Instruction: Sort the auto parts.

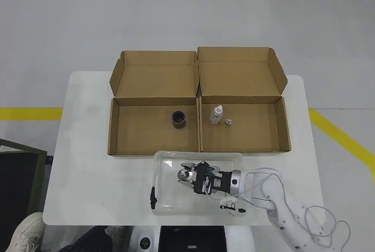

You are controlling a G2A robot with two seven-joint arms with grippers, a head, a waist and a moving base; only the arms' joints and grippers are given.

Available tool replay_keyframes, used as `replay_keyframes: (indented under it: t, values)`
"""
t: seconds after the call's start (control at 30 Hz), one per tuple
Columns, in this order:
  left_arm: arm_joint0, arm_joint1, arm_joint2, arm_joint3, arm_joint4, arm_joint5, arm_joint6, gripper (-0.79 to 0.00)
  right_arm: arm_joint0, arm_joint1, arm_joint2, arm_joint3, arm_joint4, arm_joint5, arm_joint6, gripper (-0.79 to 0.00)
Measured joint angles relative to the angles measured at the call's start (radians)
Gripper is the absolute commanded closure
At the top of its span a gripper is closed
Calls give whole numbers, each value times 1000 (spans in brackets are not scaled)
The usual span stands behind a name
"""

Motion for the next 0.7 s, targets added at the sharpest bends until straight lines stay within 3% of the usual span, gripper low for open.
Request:
replay_keyframes:
  t: [0.7]
  values:
    - [0, 0, 0, 0, 0, 0, 0, -785, -6, 20, 91, 9, 163, -47, -50, 0]
